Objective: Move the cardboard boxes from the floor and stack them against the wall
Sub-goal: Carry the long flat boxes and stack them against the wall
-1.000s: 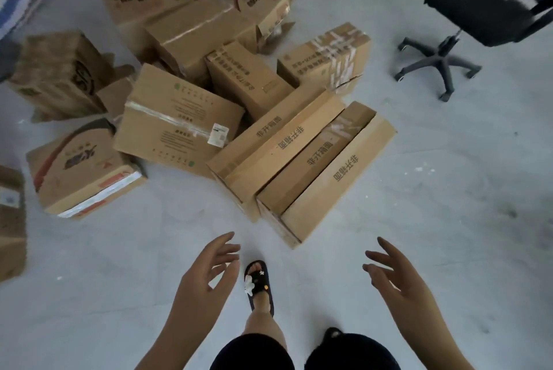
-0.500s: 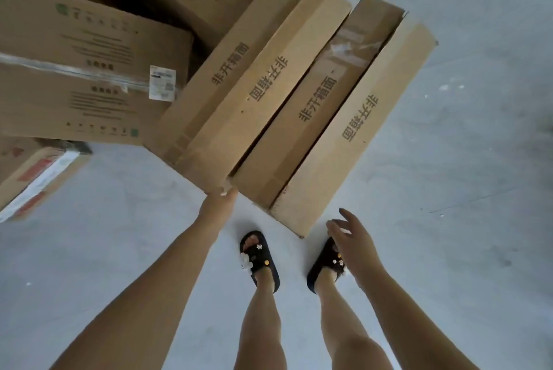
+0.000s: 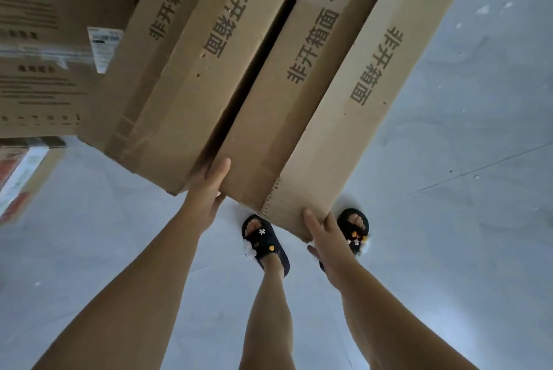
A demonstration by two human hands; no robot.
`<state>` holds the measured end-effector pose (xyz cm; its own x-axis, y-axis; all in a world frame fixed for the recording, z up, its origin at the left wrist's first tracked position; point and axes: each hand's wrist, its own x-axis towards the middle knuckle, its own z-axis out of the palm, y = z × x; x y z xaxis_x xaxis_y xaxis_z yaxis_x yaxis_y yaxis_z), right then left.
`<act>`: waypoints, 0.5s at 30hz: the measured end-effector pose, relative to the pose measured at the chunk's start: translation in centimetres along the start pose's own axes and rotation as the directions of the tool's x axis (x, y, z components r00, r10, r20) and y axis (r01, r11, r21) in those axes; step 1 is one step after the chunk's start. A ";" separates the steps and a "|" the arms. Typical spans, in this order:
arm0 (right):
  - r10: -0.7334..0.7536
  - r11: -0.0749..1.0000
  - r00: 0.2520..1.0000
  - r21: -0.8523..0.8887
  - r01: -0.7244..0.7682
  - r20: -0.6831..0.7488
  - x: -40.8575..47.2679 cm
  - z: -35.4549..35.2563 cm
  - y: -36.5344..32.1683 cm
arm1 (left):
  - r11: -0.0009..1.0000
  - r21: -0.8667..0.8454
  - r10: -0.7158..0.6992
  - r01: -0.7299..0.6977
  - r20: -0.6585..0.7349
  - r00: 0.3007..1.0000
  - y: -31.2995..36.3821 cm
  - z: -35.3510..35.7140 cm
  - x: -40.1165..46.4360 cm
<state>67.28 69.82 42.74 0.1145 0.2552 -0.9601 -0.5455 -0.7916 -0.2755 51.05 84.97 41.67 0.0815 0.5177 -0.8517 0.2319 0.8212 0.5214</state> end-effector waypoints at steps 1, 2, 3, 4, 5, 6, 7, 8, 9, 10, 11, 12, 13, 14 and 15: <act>-0.011 0.999 1.000 0.033 0.011 0.003 0.1 -0.2 0.2 | 1.000 0.012 -0.014 0.014 0.018 1.000 -0.1 0.3 -0.2; -0.029 0.998 1.000 0.064 0.030 -0.010 0.1 -0.5 0.4 | 0.999 0.034 -0.029 0.028 0.030 0.999 0.0 0.7 -0.6; -0.050 0.994 0.998 0.096 0.053 -0.038 -0.2 -0.9 0.5 | 0.997 0.064 -0.034 0.032 0.034 0.999 0.2 1.2 -1.2; -0.071 0.987 0.995 0.139 0.082 -0.077 -0.7 -1.4 0.3 | 0.995 0.092 -0.029 0.025 0.032 0.999 0.4 1.9 -1.9; -0.104 0.977 0.987 0.175 0.124 -0.122 -1.3 -2.0 0.0 | 0.993 0.119 -0.013 0.009 0.030 0.999 0.6 2.7 -2.6; -0.142 0.966 0.976 0.192 0.172 -0.163 -2.3 -2.7 -0.5 | 0.991 0.136 0.002 -0.006 0.026 1.000 1.0 3.5 -3.6; -0.176 0.957 0.965 0.196 0.214 -0.195 -3.5 -3.3 -1.5 | 0.989 0.145 0.021 -0.023 0.018 1.000 1.4 4.4 -4.7; -0.214 0.942 0.952 0.212 0.260 -0.218 -4.9 -3.9 -2.7 | 0.990 0.137 0.044 -0.045 0.009 0.999 2.0 5.3 -6.0; -0.256 0.922 0.937 0.233 0.310 -0.236 -6.4 -4.5 -4.0 | 0.991 0.115 0.063 -0.062 -0.009 0.998 2.7 6.3 -7.2; -0.296 0.903 0.922 0.242 0.356 -0.251 -7.9 -5.1 -5.3 | 0.994 0.077 0.075 -0.072 -0.038 0.996 3.6 7.3 -8.4; -0.329 0.887 0.906 0.240 0.393 -0.267 -9.3 -5.5 -6.6 | 0.997 0.028 0.078 -0.076 -0.067 0.995 4.8 8.5 -9.7; -0.353 0.879 0.893 0.229 0.419 -0.278 -10.7 -5.9 -7.8 | 0.996 -0.026 0.079 -0.082 -0.081 0.994 6.2 9.6 -11.0; -0.370 0.874 0.884 0.218 0.435 -0.285 -12.1 -6.3 -8.9 | 0.994 -0.066 0.082 -0.088 -0.081 0.993 7.5 10.6 -12.3; -0.380 0.871 0.880 0.209 0.444 -0.285 -13.5 -6.7 -9.7 | 0.991 -0.090 0.090 -0.097 -0.077 0.993 8.9 11.4 -13.7; -0.389 0.864 0.875 0.215 0.455 -0.288 -14.9 -7.0 -10.4 | 0.990 -0.098 0.097 -0.104 -0.077 0.992 10.1 12.1 -15.0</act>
<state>77.03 70.41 59.56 0.5513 0.3713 -0.7471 -0.5980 -0.4485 -0.6642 63.85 82.57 59.06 0.0285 0.6116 -0.7906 0.1266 0.7824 0.6098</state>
